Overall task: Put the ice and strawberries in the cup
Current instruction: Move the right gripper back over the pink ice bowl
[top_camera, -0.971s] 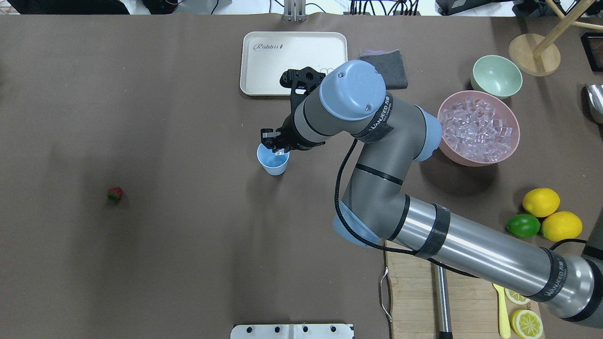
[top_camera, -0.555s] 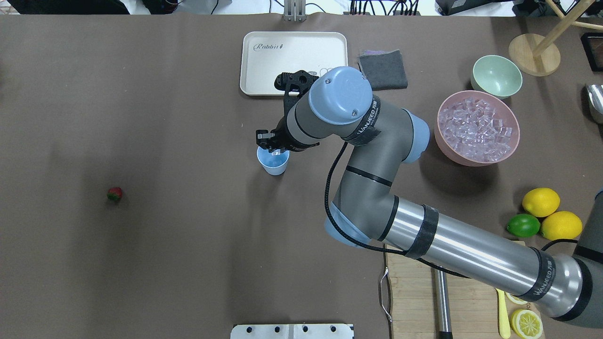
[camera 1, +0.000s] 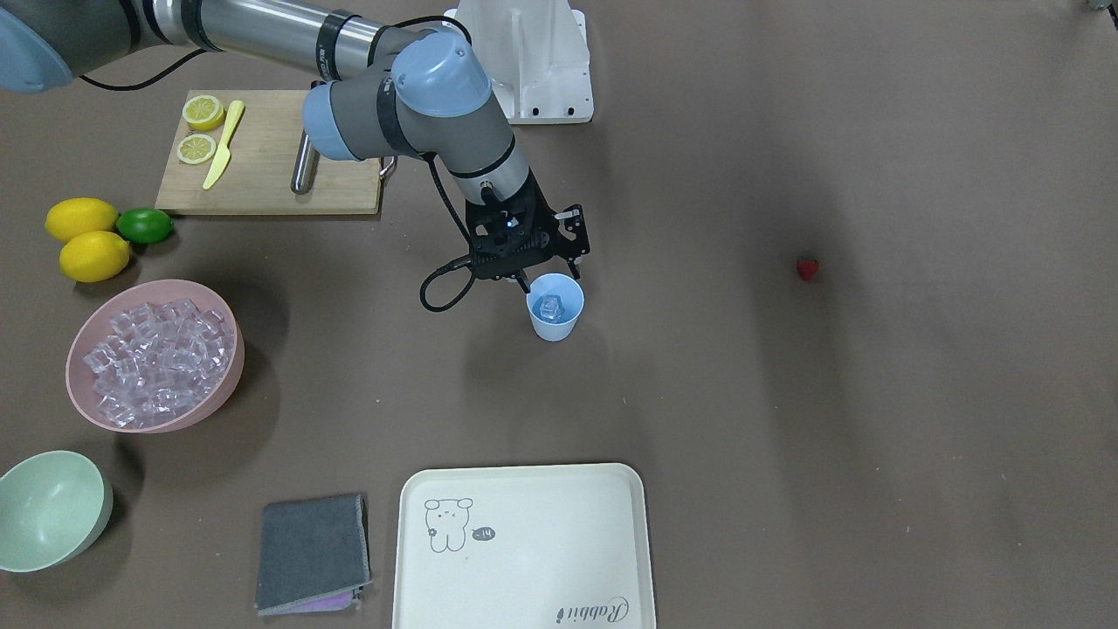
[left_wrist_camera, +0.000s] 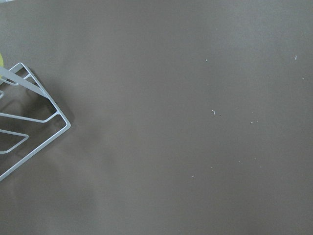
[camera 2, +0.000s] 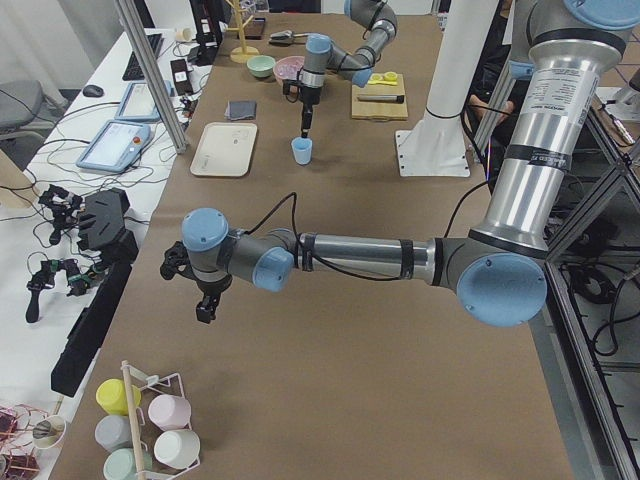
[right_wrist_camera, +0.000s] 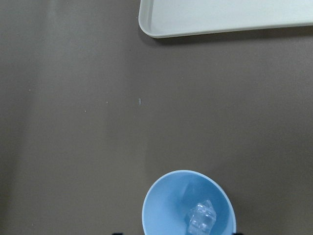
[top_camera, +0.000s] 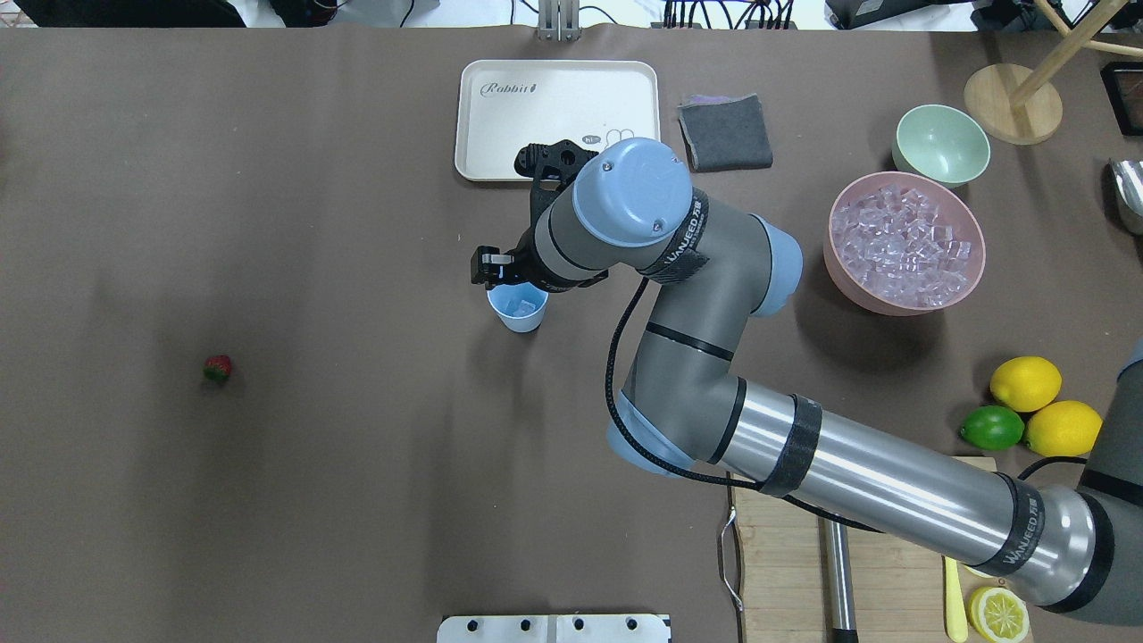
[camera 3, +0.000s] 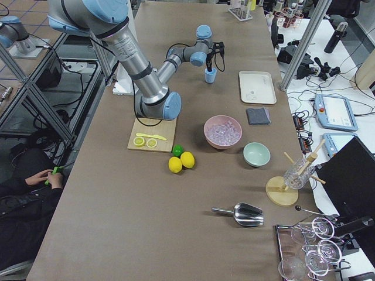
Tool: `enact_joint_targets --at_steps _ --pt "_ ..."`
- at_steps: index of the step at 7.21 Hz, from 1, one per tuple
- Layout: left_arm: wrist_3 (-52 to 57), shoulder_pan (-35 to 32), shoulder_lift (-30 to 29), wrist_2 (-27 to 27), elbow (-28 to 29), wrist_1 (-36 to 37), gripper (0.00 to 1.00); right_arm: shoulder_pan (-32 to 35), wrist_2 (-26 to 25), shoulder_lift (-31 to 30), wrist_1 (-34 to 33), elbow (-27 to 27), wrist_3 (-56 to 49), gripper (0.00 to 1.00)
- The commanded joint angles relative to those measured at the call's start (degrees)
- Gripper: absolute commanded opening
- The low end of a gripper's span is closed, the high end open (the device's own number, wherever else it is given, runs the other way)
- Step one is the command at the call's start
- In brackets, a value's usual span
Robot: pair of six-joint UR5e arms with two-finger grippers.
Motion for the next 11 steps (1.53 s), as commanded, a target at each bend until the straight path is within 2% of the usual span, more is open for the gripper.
enact_joint_targets --at_steps 1,2,3,4,5,7,8,9,10,11 --pt "0.0 0.0 0.08 0.0 -0.08 -0.09 0.98 6.89 8.64 -0.84 -0.65 1.46 0.62 0.99" --pt "0.0 0.0 0.17 0.0 -0.26 -0.09 0.98 13.03 14.89 -4.85 -0.65 2.95 -0.33 0.99" --pt "0.0 0.0 0.09 -0.09 -0.43 -0.09 0.98 18.4 18.78 -9.16 -0.65 3.05 -3.91 0.99" --pt "0.0 0.0 -0.18 -0.09 -0.61 0.0 0.98 22.63 19.78 -13.9 -2.57 3.14 -10.56 0.99" --pt "-0.09 0.0 -0.35 -0.09 -0.79 0.0 0.98 26.67 20.05 -17.69 -7.2 3.4 -19.15 0.99" --pt "-0.17 0.0 -0.35 -0.09 -1.14 0.0 0.98 31.52 20.23 -26.82 -8.91 4.63 -28.69 0.99" --pt "-0.17 0.0 -0.35 -0.09 -1.05 0.0 0.98 32.77 20.31 -29.13 -9.09 4.2 -29.51 0.99" --pt "-0.17 0.0 -0.35 -0.09 -0.96 0.0 0.98 33.13 20.23 -28.98 -10.31 4.45 -29.17 0.99" --pt "-0.09 0.09 -0.35 0.0 -0.88 0.0 0.98 32.52 19.36 -27.32 -17.02 6.89 -28.91 0.99" --pt "-0.09 0.09 -0.35 -0.09 -0.96 0.0 0.98 30.6 18.39 -26.78 -20.83 10.14 -28.73 0.99"
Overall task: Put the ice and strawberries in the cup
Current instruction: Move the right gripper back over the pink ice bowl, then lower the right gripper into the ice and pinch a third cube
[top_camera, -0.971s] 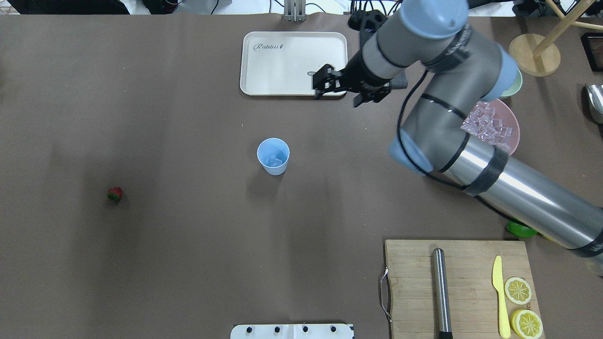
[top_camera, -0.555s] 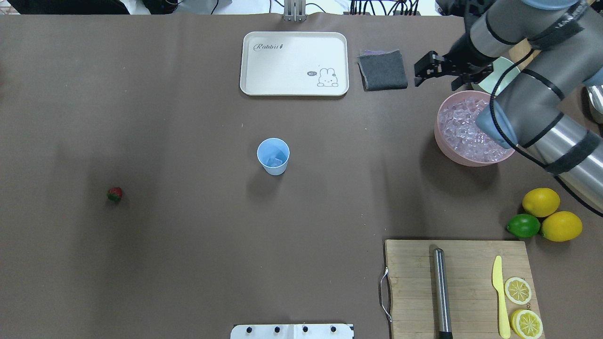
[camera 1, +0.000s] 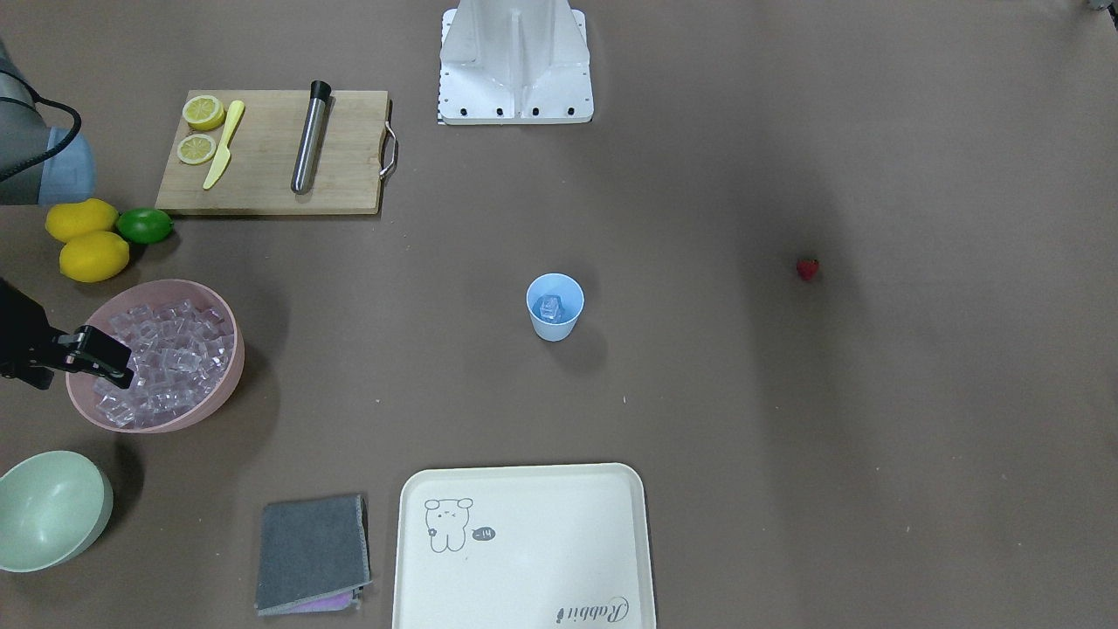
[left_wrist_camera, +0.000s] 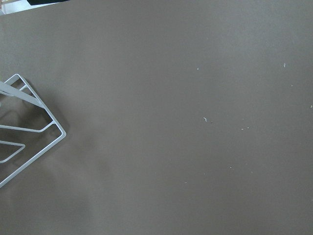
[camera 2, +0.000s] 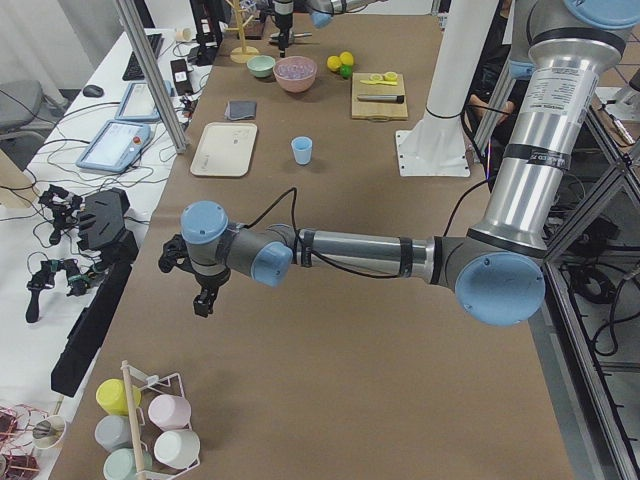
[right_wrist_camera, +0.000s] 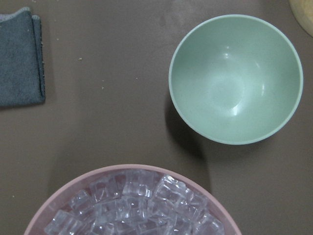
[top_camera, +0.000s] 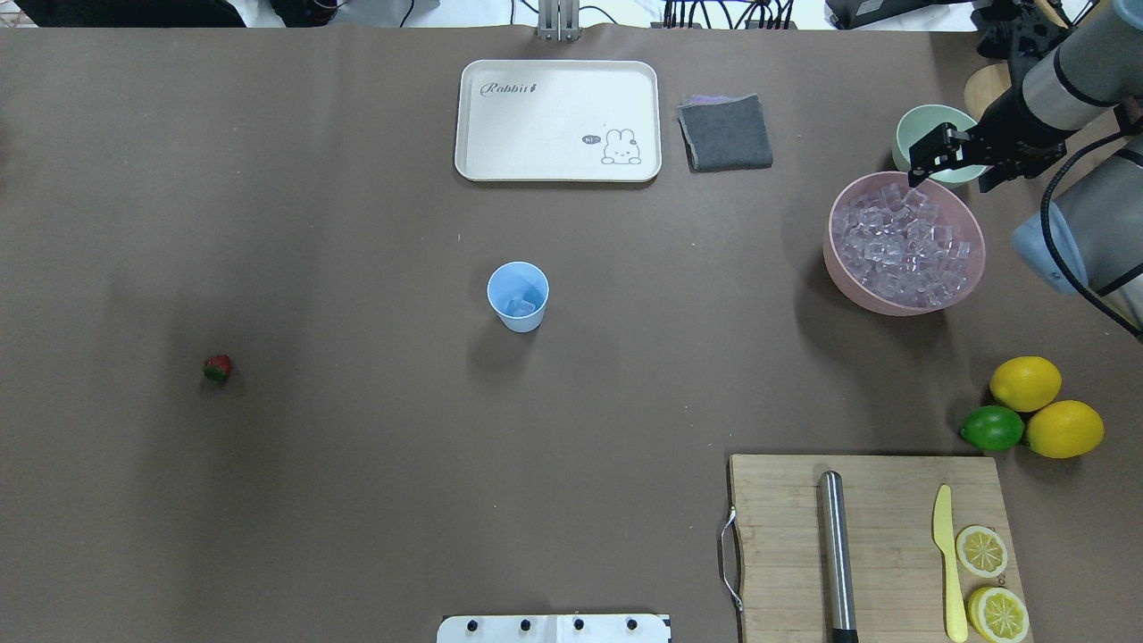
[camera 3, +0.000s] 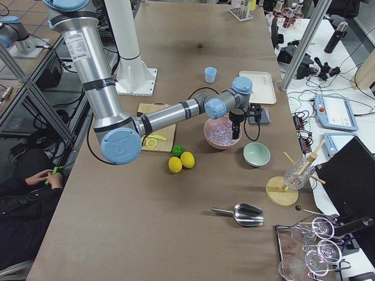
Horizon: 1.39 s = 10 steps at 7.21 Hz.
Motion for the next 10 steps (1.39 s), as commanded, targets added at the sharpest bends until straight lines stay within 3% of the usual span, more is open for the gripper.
enact_joint_targets --at_steps 1,4,10 --pt "0.03 0.03 0.0 -0.04 -0.02 0.0 0.98 -4.2 -4.47 0.68 -6.98 4.85 0.42 0.98" --pt "0.12 0.03 0.09 0.05 0.07 0.0 0.98 -10.02 -9.67 0.06 -6.65 3.55 2.45 0.92" --pt "0.12 0.03 0.0 0.05 0.16 0.0 0.98 -11.35 -10.21 1.74 -6.38 -0.05 2.1 0.83"
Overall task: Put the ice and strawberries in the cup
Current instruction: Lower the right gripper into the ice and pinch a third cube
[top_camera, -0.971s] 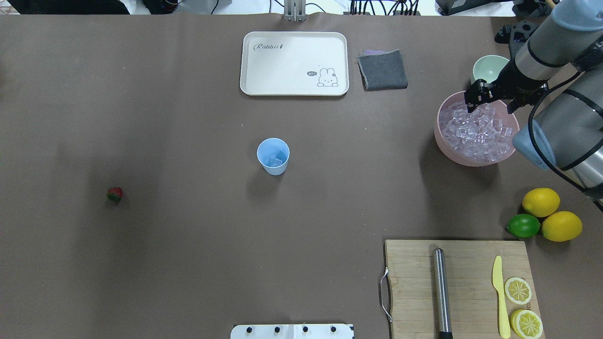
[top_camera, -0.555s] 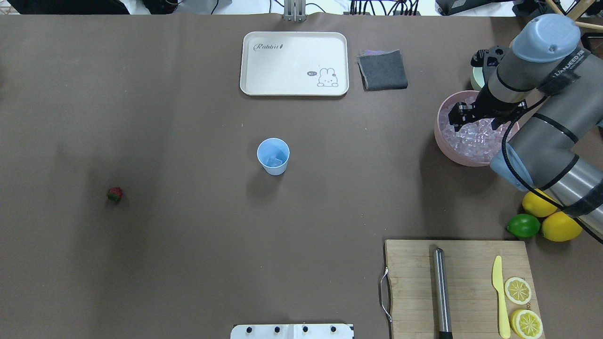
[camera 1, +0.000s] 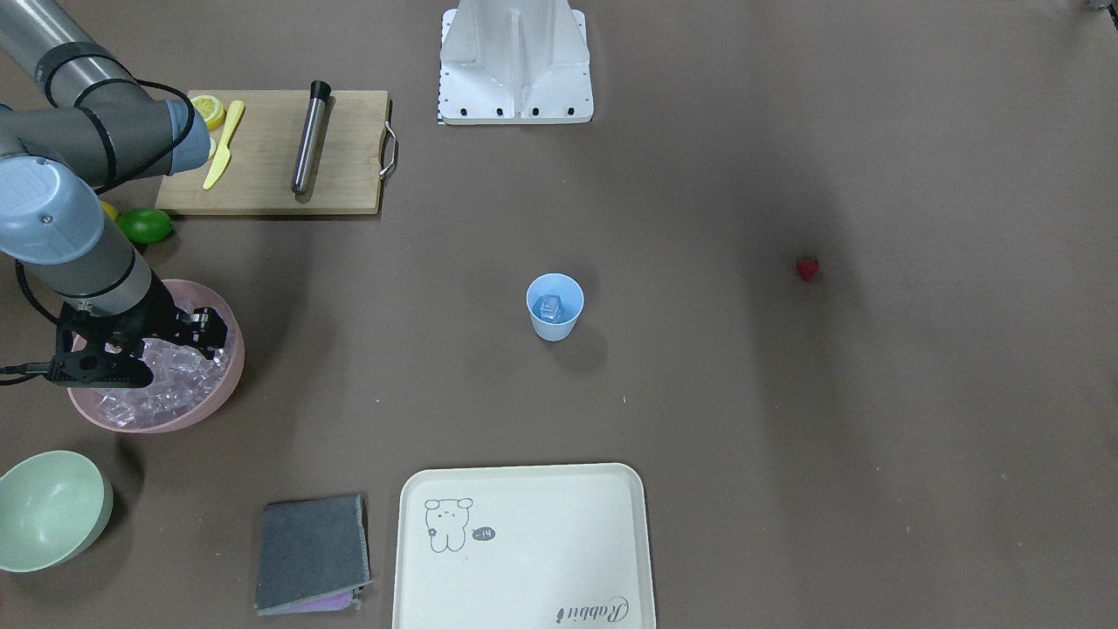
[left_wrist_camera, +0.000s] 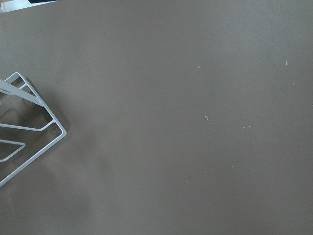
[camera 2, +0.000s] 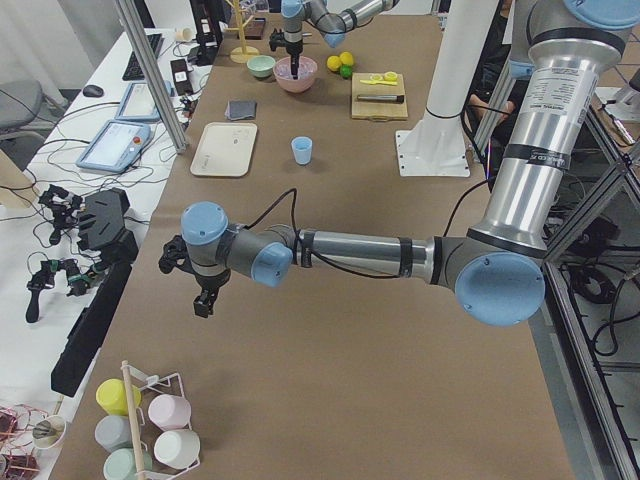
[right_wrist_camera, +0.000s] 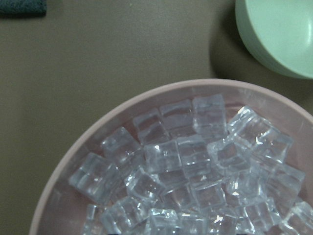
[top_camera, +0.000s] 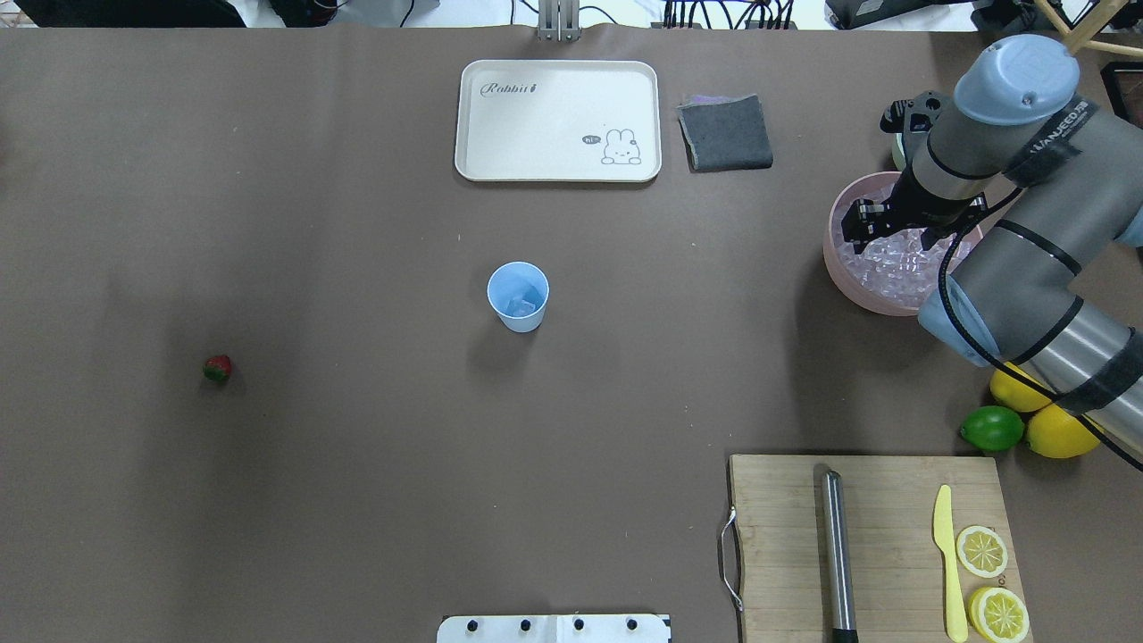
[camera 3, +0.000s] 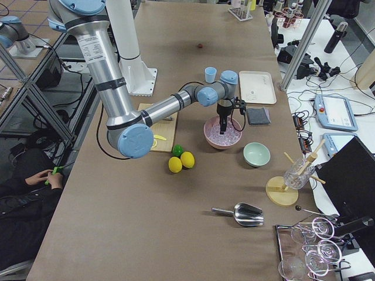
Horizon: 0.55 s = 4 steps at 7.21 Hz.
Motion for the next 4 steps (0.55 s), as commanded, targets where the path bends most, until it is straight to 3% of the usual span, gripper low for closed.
enact_joint_targets --at_steps 1,3,4 --pt "0.0 0.0 -0.01 0.04 0.0 0.0 0.98 -0.2 -0.45 0.08 0.02 -1.3 -0.09 0.83" --pt "0.0 0.0 -0.01 -0.05 0.09 0.0 0.98 -0.47 -0.8 0.08 0.02 -1.57 0.09 0.73" --pt "0.0 0.0 -0.01 0.04 0.09 0.0 0.98 -0.47 -0.81 0.08 0.02 -1.48 -0.08 0.56"
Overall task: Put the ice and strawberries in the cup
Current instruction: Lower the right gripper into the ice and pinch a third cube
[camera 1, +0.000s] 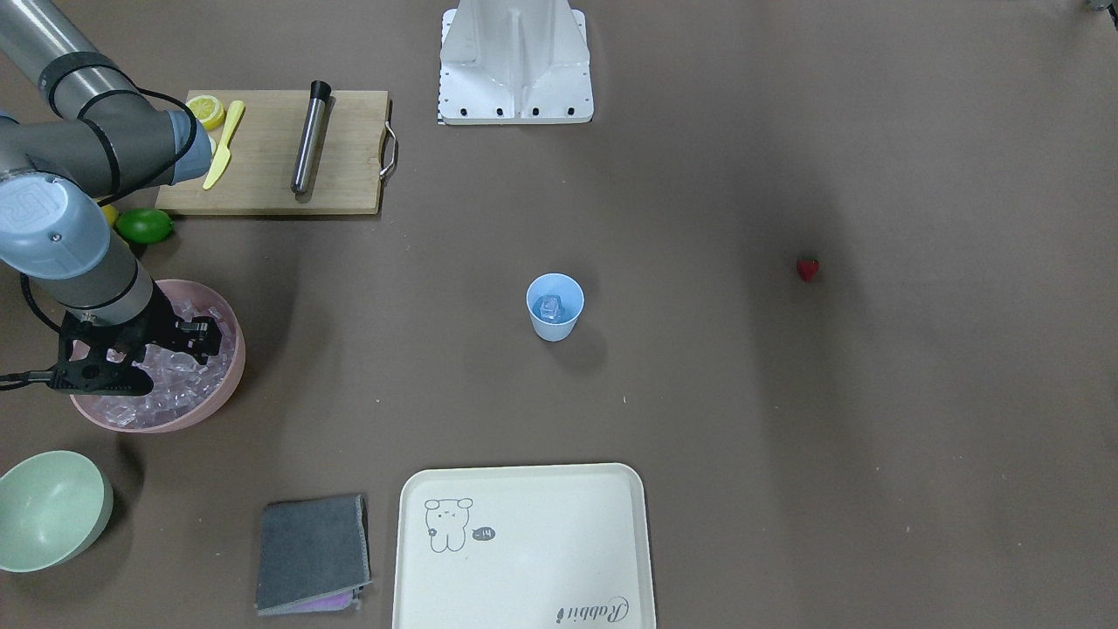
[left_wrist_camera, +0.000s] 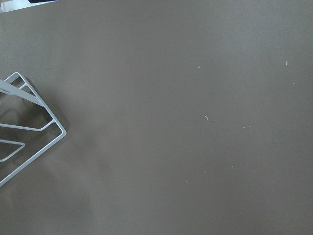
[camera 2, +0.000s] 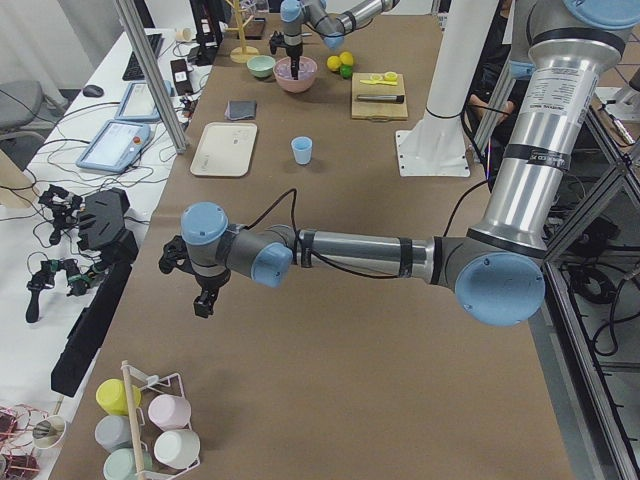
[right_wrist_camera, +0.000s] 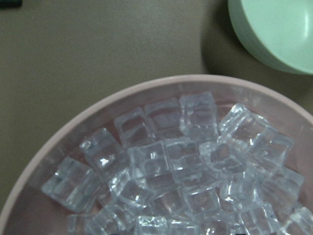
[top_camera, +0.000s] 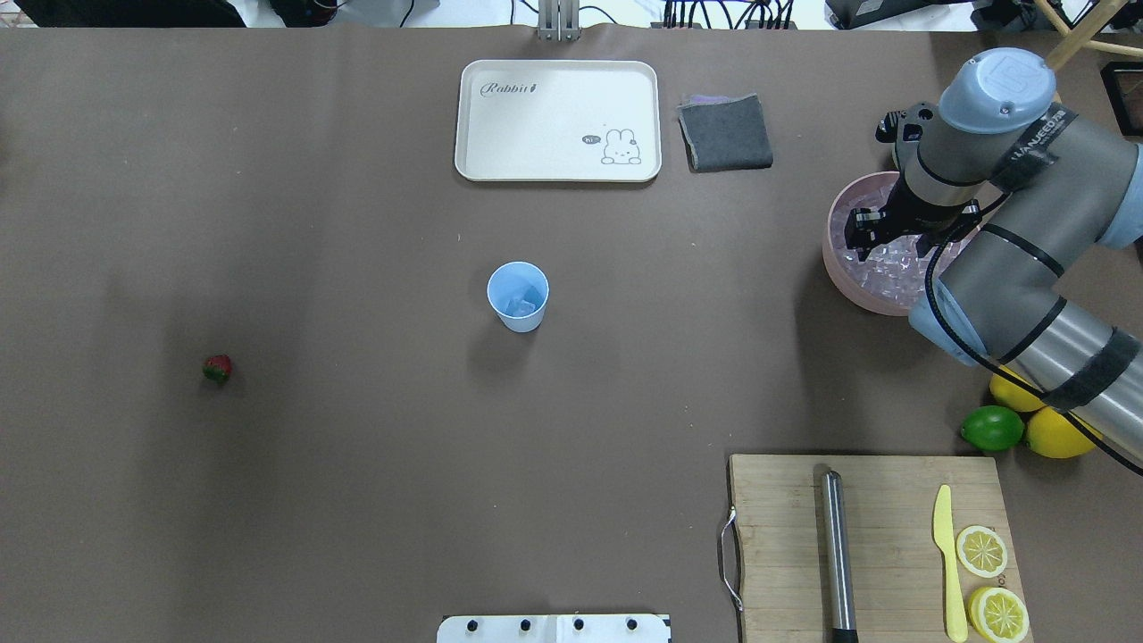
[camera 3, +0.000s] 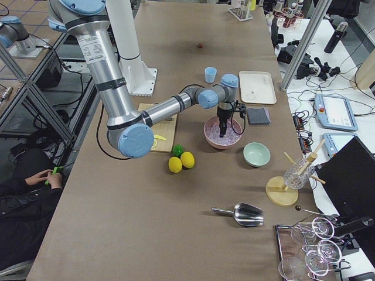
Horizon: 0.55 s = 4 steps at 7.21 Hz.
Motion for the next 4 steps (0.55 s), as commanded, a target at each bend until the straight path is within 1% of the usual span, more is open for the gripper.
enact_joint_targets --at_steps 1,2,3,4 --pt "0.0 0.0 0.0 0.06 0.02 0.0 0.98 0.02 -0.11 -0.09 0.0 0.1 -0.28 0.45" --pt "0.0 0.0 0.0 0.06 -0.07 0.0 0.98 0.28 -0.02 -0.09 0.0 0.27 -0.55 0.29" --pt "0.0 0.0 0.0 0.06 -0.16 0.0 0.98 0.81 0.33 -0.09 0.0 0.53 -0.64 0.16" --pt "0.0 0.0 0.0 0.06 -0.16 0.0 0.98 1.51 0.77 0.0 0.0 0.88 -0.64 0.13"
